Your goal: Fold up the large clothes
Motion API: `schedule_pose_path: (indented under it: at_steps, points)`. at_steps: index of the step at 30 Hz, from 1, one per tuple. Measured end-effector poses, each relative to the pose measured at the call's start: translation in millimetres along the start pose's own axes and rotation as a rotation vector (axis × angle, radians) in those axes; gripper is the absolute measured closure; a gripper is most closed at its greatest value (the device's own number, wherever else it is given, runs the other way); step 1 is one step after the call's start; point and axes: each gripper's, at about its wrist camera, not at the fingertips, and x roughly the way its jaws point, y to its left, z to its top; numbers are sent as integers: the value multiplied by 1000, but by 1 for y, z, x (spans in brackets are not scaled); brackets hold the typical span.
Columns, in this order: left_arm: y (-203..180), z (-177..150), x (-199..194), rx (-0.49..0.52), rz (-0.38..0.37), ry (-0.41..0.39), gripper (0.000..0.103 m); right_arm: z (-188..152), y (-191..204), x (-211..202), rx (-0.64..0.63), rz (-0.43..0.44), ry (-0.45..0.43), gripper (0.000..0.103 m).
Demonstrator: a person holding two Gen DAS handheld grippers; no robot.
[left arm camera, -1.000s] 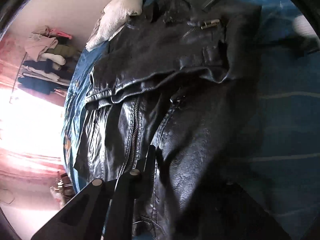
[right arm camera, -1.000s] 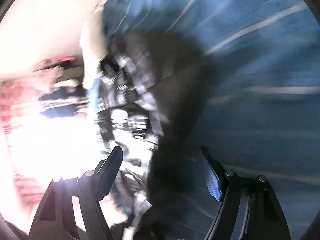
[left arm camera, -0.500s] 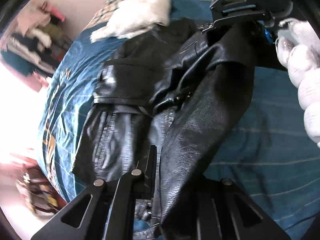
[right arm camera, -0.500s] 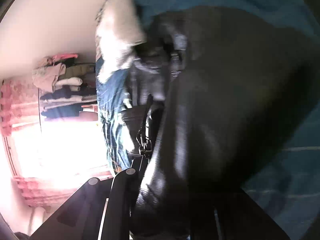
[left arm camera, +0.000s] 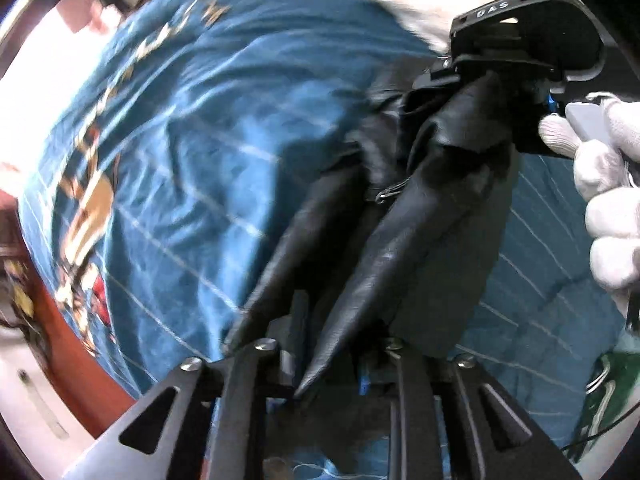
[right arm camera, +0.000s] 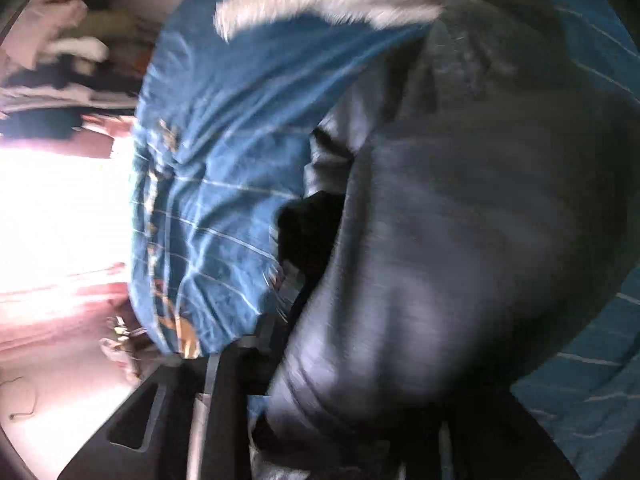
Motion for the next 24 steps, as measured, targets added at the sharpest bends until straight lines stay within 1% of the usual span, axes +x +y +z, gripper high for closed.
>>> schedule_pose_path:
  at_steps: [1,2,3,4,5,6,7,8,9,10,11,12,13,14,15,16,17,18,20,22,23,24]
  points:
    - [9,-1,1,-13,5,5,77,1,7,4,0,21,7,50]
    - [23,-3,3,-31,21,2,75,-1,12,3,-9,47,18,43]
    - [32,-4,2,-37,33,-1,66,-4,18,2,-16,89,22,36]
    - [39,-4,2,-44,38,-3,45,-7,20,-2,-23,126,27,33]
    - [45,-6,3,-54,38,-6,31,-9,20,-7,-25,174,24,33]
    - [49,-6,4,-62,41,-11,13,-11,17,-15,-23,241,14,33]
    - [52,-6,6,-65,46,-14,13,-14,8,-27,-21,282,-2,33]
    - [50,-7,14,-65,63,-14,13,-14,3,-37,-16,270,-29,33]
    - [48,-6,22,-61,77,-6,13,-16,-11,-52,-9,233,-73,33]
    - [49,-1,28,-57,84,6,13,-17,-33,-68,9,178,-117,33]
    - [44,1,43,-47,94,25,13,-17,-59,-81,41,116,-151,33]
    - [41,4,55,-37,109,36,13,-17,-75,-86,65,84,-171,32]
    - [35,4,74,-21,140,50,13,-15,-102,-93,97,56,-193,32]
    - [31,4,89,-5,160,65,13,-13,-122,-96,115,43,-204,32]
    - [29,4,98,3,164,72,11,-7,-145,-95,133,36,-221,31]
    - [28,4,107,10,175,74,5,1,-167,-92,144,47,-226,31]
    - [27,7,112,17,195,69,1,9,-182,-87,153,66,-228,30]
    - [27,8,112,19,195,67,0,18,-197,-78,159,108,-221,30]
    - [29,9,112,17,179,65,0,41,-221,-50,171,233,-193,29]
    - [31,10,112,10,172,68,0,56,-229,-23,182,325,-149,29]
    - [32,10,112,8,170,67,0,61,-232,-11,193,385,-144,28]
    - [32,10,111,12,172,64,0,63,-231,-6,188,420,-173,30]
